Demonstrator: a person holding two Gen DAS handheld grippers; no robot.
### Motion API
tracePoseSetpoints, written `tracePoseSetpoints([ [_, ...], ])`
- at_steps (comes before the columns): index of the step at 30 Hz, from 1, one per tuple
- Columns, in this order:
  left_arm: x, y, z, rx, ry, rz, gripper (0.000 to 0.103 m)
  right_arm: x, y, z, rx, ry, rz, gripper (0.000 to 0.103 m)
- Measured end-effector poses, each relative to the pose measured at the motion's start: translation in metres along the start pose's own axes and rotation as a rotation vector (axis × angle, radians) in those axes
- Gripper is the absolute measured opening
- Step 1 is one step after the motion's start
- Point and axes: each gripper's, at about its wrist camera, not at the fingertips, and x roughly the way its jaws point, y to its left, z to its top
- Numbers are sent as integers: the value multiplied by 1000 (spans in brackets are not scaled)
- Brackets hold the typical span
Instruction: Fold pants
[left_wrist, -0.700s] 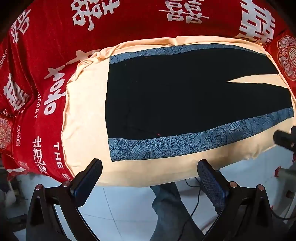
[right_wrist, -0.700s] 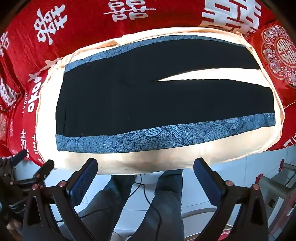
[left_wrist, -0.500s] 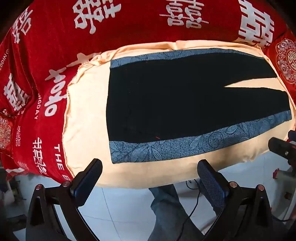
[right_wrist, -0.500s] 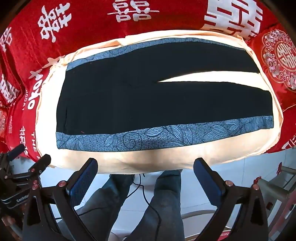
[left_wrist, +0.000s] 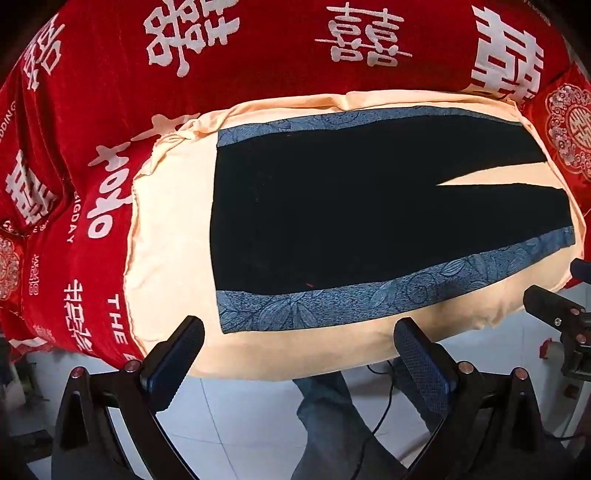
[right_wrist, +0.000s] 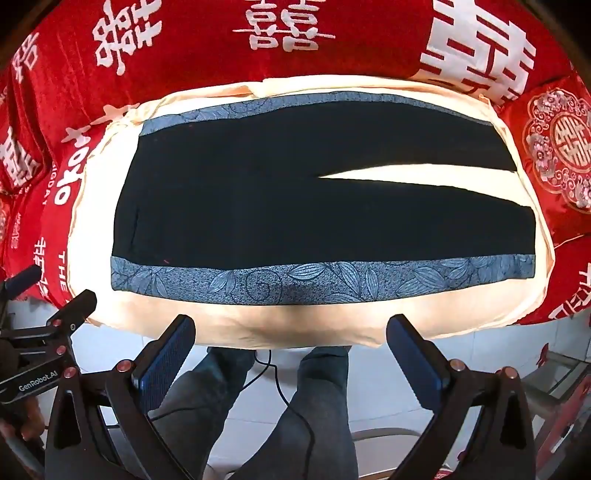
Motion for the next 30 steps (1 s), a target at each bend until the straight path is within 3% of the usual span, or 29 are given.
tracePoseSetpoints([
  [30,-9,-1,11,5,-37,50,103,-6,-1,10,-12,-25,-18,103],
])
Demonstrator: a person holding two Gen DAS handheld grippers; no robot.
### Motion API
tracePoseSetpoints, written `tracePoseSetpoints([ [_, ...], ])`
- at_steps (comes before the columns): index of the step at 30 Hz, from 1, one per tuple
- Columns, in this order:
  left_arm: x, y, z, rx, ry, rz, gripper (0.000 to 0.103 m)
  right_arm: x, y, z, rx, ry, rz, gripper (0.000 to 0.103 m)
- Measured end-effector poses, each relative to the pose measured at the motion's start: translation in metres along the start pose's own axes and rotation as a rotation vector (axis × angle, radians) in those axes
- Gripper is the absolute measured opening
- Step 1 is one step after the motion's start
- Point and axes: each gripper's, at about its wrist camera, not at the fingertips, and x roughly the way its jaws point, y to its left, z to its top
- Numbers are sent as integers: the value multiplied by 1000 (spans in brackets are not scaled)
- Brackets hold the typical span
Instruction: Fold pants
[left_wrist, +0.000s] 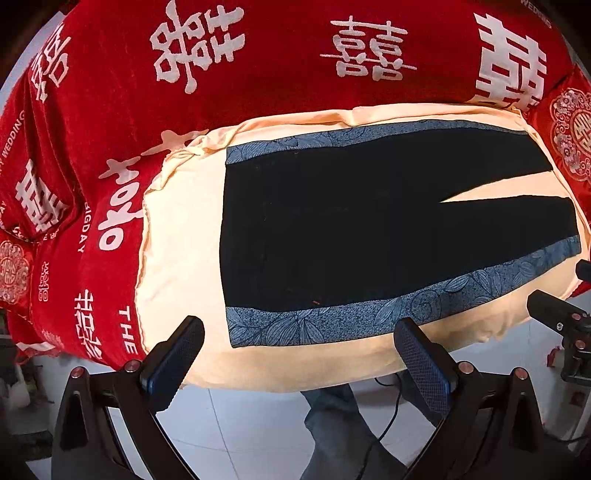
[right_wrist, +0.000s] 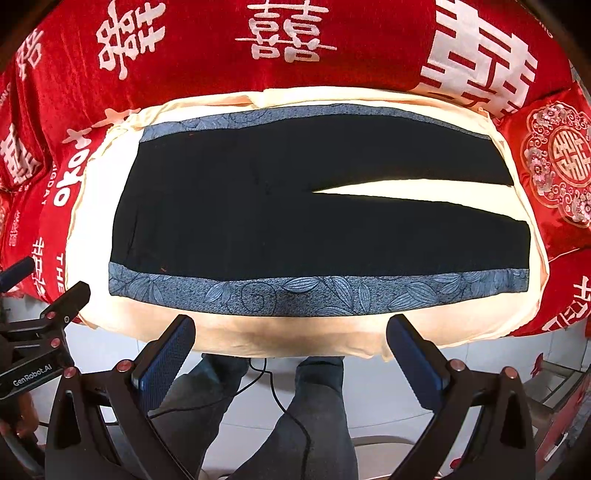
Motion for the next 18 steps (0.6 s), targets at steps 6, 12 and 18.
tracePoseSetpoints([
  [6,0,-2,3,2,3,4,103,1,-1,0,2,1,1,103],
  [12,0,-2,4,-2,3,9,103,3,-1,2,-2,3,1,103],
  [18,1,0,5,-8,4,15,103,4,0,3,-6,6,3,103],
])
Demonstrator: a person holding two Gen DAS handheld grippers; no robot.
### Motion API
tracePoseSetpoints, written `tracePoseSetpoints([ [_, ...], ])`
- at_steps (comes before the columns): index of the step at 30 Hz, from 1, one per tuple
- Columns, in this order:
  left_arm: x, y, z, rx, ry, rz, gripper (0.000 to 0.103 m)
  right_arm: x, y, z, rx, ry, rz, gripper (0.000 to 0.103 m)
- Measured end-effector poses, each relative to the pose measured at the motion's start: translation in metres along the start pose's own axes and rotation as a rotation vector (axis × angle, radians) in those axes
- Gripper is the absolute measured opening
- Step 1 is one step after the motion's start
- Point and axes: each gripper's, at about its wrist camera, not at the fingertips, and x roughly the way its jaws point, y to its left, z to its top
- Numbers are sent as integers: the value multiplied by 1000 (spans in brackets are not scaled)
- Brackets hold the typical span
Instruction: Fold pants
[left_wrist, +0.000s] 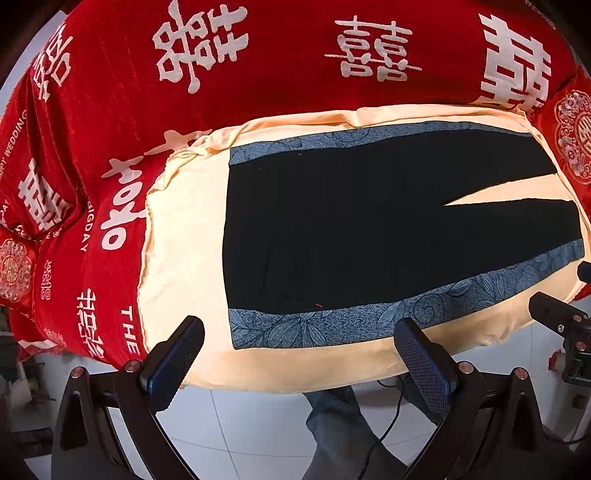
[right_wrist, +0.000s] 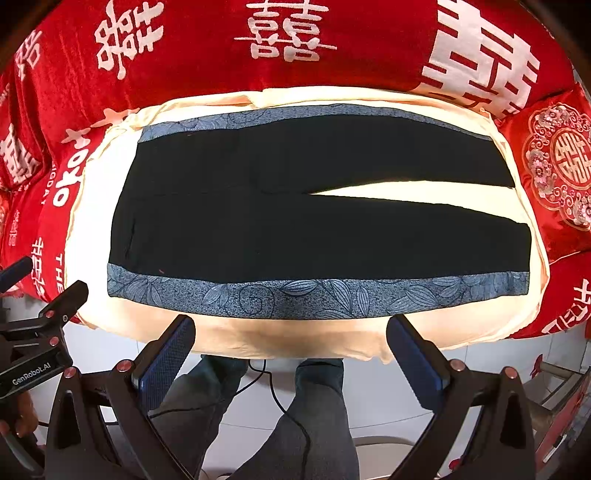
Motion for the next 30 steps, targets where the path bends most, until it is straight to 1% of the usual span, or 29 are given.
tracePoseSetpoints([
  [9,2,-3,2,1,7,17,103,4,0,0,-5,9,11,103],
  [16,0,-13,2,7,18,49,103,7,-12,3,-7,16,39,103],
  [23,-6,-28,-1,-36,44,60,103,6,-28,2,-37,21,61,103],
  [30,-10,-47,-7,-121,73,83,103,4,-51,3,-100,33,79,103],
])
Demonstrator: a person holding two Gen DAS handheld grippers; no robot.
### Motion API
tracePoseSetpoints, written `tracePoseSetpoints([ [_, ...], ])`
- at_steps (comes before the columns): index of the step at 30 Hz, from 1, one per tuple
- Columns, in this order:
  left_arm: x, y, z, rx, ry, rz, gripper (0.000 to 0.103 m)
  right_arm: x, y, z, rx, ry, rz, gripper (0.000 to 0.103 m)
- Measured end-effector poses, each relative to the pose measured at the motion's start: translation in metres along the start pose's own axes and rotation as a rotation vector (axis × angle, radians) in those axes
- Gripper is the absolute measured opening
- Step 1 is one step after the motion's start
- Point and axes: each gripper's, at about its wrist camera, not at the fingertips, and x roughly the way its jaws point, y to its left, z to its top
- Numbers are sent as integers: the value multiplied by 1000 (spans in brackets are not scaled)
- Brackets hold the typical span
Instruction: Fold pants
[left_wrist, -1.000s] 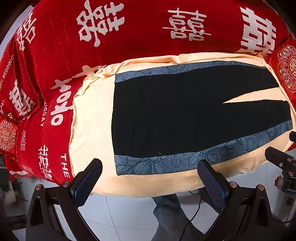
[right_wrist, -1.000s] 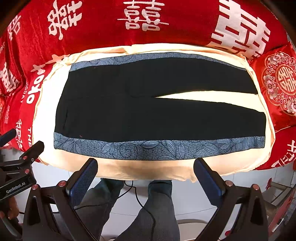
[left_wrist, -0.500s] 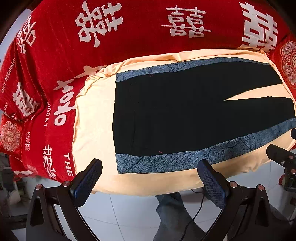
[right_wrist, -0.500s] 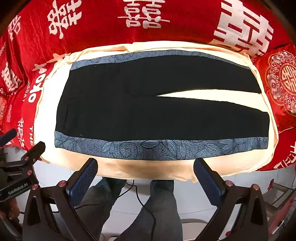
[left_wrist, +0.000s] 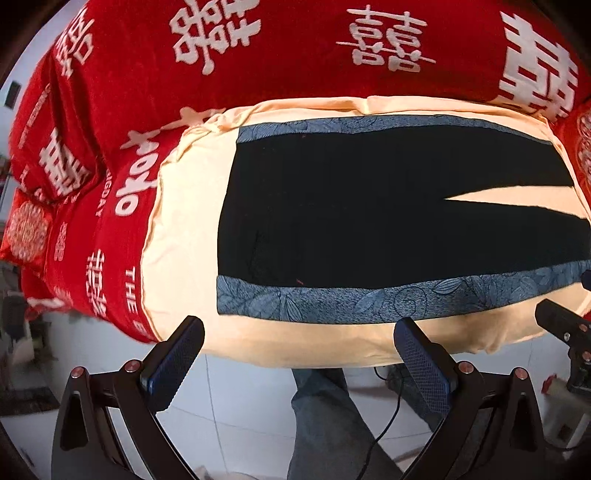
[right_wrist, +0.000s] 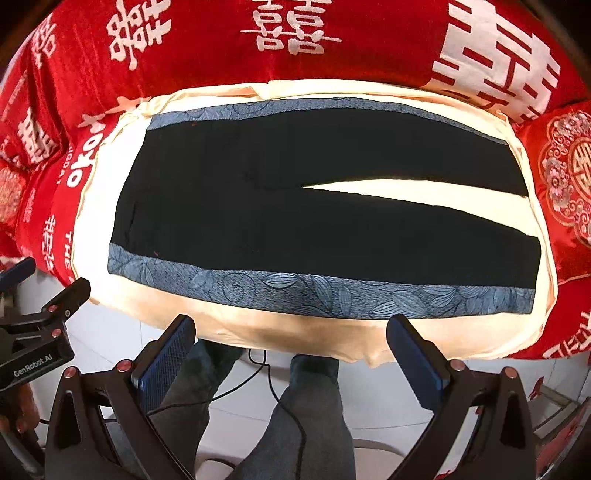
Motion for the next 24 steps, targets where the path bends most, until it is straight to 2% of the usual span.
tracePoseSetpoints([
  [4,1,-7,-3,-44,15,13,103,5,-10,2,-22,11,-2,103],
  [9,7,-10,-8,-47,41,30,103,9,-19,3,24,11,26,103],
  [17,30,-2,-9,40,25,29,103,32,-17,-3,127,23,29,103],
  [24,48,8,-12,89,48,36,103,49,-1,-11,165,47,4,103],
])
